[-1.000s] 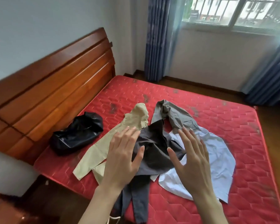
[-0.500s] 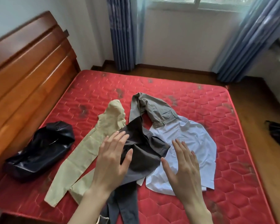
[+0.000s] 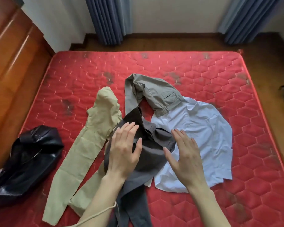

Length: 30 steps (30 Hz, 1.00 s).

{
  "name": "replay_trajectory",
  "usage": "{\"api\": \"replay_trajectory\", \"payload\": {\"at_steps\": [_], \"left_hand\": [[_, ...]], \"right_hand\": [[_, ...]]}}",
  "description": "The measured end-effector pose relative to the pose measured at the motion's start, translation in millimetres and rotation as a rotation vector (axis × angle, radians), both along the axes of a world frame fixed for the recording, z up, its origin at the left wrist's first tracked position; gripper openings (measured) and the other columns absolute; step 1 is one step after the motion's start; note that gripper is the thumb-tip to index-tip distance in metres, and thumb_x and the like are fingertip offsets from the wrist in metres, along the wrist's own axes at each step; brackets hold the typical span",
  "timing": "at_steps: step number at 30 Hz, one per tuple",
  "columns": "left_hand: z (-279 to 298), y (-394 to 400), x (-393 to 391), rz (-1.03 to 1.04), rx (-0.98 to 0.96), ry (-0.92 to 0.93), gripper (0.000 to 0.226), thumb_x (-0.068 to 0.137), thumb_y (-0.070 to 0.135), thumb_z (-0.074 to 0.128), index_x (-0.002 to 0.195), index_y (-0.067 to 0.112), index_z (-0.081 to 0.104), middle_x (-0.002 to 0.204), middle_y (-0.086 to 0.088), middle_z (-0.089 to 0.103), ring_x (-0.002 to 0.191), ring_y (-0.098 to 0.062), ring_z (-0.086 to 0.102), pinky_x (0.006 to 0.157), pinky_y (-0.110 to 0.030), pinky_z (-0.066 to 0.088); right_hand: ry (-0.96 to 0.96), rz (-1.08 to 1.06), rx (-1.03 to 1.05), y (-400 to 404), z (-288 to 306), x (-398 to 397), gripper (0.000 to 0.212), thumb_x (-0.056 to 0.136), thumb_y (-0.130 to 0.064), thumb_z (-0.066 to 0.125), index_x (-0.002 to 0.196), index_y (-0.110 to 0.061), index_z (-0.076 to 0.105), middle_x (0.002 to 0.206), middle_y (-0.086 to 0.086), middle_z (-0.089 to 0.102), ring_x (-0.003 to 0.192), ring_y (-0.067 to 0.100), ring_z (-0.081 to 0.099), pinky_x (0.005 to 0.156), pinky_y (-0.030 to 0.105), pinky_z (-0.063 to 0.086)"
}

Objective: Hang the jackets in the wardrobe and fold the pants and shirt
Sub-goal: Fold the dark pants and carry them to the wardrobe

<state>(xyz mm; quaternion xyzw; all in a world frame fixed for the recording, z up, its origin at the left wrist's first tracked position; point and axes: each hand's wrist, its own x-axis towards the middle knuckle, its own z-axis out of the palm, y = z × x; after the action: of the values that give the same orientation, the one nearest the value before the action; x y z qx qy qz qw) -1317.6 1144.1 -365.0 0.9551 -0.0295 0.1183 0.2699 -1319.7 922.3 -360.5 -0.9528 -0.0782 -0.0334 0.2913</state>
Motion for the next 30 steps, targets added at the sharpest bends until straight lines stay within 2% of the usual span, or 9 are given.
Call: {"api": "replay_trajectory", "payload": {"at_steps": [5, 10, 16, 18, 21, 23, 25, 27, 30], "left_hand": [[-82.0, 15.0, 47.2, -0.059, 0.033, 0.049, 0.046, 0.097, 0.02, 0.064, 0.141, 0.009, 0.061, 0.148, -0.004, 0.059, 0.144, -0.022, 0.048, 0.117, -0.051, 0.04], [-180.1, 13.9, 86.2, -0.14, 0.106, 0.091, 0.055, 0.088, 0.0, 0.075, 0.14, 0.008, 0.062, 0.145, -0.005, 0.061, 0.141, -0.026, 0.052, 0.115, -0.053, 0.044], [-277.6, 1.8, 129.5, -0.281, 0.229, 0.074, 0.068, 0.078, -0.021, 0.063, 0.14, 0.006, 0.063, 0.148, -0.011, 0.059, 0.142, -0.034, 0.05, 0.118, -0.052, 0.04], [-302.2, 1.1, 144.6, -0.341, 0.298, 0.046, 0.075, 0.074, -0.022, 0.061, 0.141, 0.009, 0.062, 0.154, -0.011, 0.054, 0.146, -0.035, 0.044, 0.121, -0.055, 0.035], [-330.1, 7.3, 168.6, -0.446, 0.487, 0.065, 0.089, 0.065, -0.018, 0.061, 0.147, 0.014, 0.057, 0.164, -0.01, 0.04, 0.155, -0.036, 0.03, 0.127, -0.06, 0.017], [-342.1, 14.1, 184.2, -0.502, 0.61, 0.102, 0.087, 0.062, -0.012, 0.055, 0.145, 0.013, 0.057, 0.165, -0.013, 0.038, 0.157, -0.038, 0.025, 0.128, -0.061, 0.007], [-349.6, 22.1, 197.5, -0.517, 0.726, 0.139, 0.075, 0.063, -0.006, 0.05, 0.135, 0.01, 0.063, 0.159, -0.017, 0.044, 0.156, -0.039, 0.026, 0.127, -0.063, 0.002], [-352.0, 27.8, 208.4, -0.489, 0.844, 0.173, 0.061, 0.065, -0.003, 0.048, 0.122, 0.008, 0.068, 0.144, -0.019, 0.056, 0.153, -0.039, 0.033, 0.126, -0.065, -0.005], [-348.4, 34.2, 217.8, -0.406, 0.965, 0.22, 0.039, 0.071, -0.001, 0.047, 0.103, 0.008, 0.069, 0.106, -0.014, 0.061, 0.125, -0.041, 0.053, 0.126, -0.064, -0.008]], "right_hand": [[0.06, -0.01, -0.063, 12.3, -78.2, 34.9, 0.067, 0.094, -0.03, 0.076, 0.154, -0.017, 0.049, 0.158, -0.002, 0.049, 0.151, 0.017, 0.04, 0.125, 0.05, 0.029], [0.18, -0.032, -0.184, 8.9, -182.1, 61.2, 0.062, 0.094, -0.029, 0.075, 0.15, -0.012, 0.054, 0.157, 0.002, 0.051, 0.15, 0.02, 0.043, 0.124, 0.051, 0.032], [0.261, -0.006, -0.275, 2.4, -287.6, 86.6, 0.06, 0.096, -0.03, 0.072, 0.151, -0.011, 0.054, 0.157, 0.006, 0.052, 0.148, 0.025, 0.045, 0.124, 0.049, 0.031], [0.291, 0.007, -0.286, 3.1, -315.9, 94.9, 0.061, 0.098, -0.032, 0.068, 0.154, -0.013, 0.049, 0.16, 0.004, 0.047, 0.151, 0.023, 0.041, 0.127, 0.047, 0.026], [0.345, 0.021, -0.315, 8.3, -353.0, 103.7, 0.065, 0.1, -0.037, 0.062, 0.159, -0.017, 0.041, 0.164, 0.001, 0.04, 0.155, 0.02, 0.033, 0.128, 0.043, 0.02], [0.396, 0.021, -0.336, 12.3, -373.7, 108.6, 0.07, 0.099, -0.039, 0.063, 0.16, -0.017, 0.037, 0.166, 0.002, 0.037, 0.155, 0.022, 0.032, 0.128, 0.043, 0.02], [0.453, 0.002, -0.352, 13.6, -390.4, 113.8, 0.078, 0.095, -0.043, 0.066, 0.161, -0.017, 0.034, 0.167, 0.004, 0.034, 0.154, 0.023, 0.032, 0.127, 0.043, 0.022], [0.516, -0.032, -0.369, 12.3, -401.6, 119.0, 0.083, 0.093, -0.047, 0.066, 0.162, -0.019, 0.029, 0.169, 0.001, 0.028, 0.155, 0.02, 0.027, 0.125, 0.039, 0.022], [0.534, -0.082, -0.396, 12.0, -409.5, 121.6, 0.075, 0.095, -0.041, 0.066, 0.16, -0.02, 0.034, 0.166, 0.0, 0.031, 0.151, 0.022, 0.031, 0.12, 0.038, 0.03]]}}
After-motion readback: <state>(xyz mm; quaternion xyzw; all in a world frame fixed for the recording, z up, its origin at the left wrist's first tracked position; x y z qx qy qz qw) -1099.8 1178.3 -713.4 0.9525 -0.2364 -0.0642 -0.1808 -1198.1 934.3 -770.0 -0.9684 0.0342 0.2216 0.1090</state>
